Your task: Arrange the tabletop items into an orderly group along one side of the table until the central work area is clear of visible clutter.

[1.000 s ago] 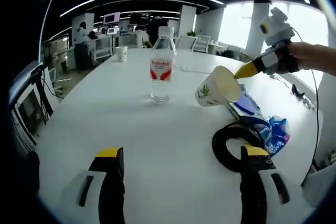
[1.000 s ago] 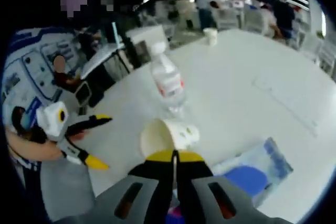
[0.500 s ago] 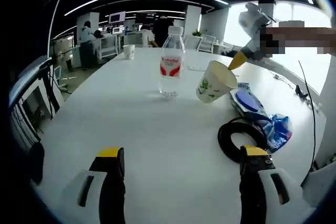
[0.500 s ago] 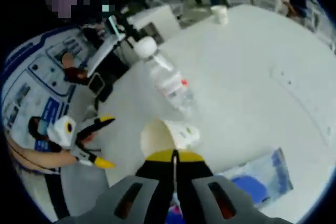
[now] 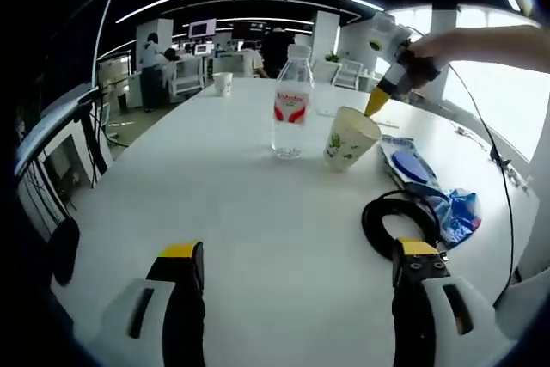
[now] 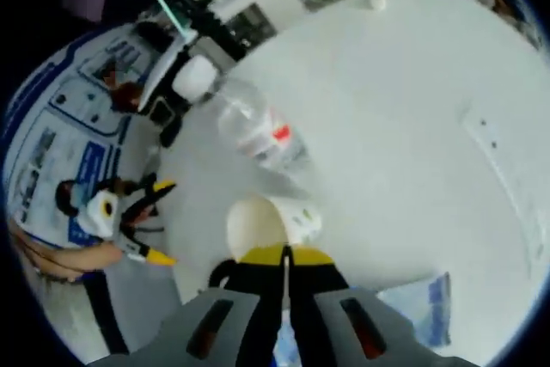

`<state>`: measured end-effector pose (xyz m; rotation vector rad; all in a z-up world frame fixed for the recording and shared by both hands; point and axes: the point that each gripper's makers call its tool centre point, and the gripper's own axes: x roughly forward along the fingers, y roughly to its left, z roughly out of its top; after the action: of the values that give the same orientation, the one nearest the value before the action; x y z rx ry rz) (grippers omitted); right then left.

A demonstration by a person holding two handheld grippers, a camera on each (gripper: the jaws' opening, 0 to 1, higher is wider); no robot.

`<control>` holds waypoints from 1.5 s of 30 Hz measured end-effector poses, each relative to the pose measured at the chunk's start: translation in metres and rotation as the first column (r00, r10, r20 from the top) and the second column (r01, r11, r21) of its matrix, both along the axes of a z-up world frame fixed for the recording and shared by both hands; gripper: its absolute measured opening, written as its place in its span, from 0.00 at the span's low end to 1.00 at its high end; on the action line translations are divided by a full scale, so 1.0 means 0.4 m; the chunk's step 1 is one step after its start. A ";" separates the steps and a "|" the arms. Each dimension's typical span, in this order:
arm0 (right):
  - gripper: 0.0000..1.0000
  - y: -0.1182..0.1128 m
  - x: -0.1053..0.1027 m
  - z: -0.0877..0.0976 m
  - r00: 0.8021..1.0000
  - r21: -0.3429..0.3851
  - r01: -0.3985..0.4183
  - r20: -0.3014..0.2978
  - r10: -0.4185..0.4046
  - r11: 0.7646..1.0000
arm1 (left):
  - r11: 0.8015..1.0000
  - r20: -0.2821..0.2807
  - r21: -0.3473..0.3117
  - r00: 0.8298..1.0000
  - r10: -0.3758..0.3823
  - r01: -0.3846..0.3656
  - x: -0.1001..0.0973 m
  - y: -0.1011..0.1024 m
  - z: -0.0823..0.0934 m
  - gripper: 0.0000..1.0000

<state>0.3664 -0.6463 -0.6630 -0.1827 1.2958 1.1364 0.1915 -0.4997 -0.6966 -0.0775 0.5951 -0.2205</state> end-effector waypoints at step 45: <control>0.00 0.131 0.084 0.004 0.548 -0.322 -0.600 0.502 0.669 0.733 | 0.996 -0.007 -0.014 0.996 0.093 -0.093 -0.010 0.048 -0.005 0.88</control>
<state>0.4000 -0.5940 -0.6615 -1.1021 0.7051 1.4515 0.1875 -0.4807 -0.6986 -0.1197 0.5950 -0.1344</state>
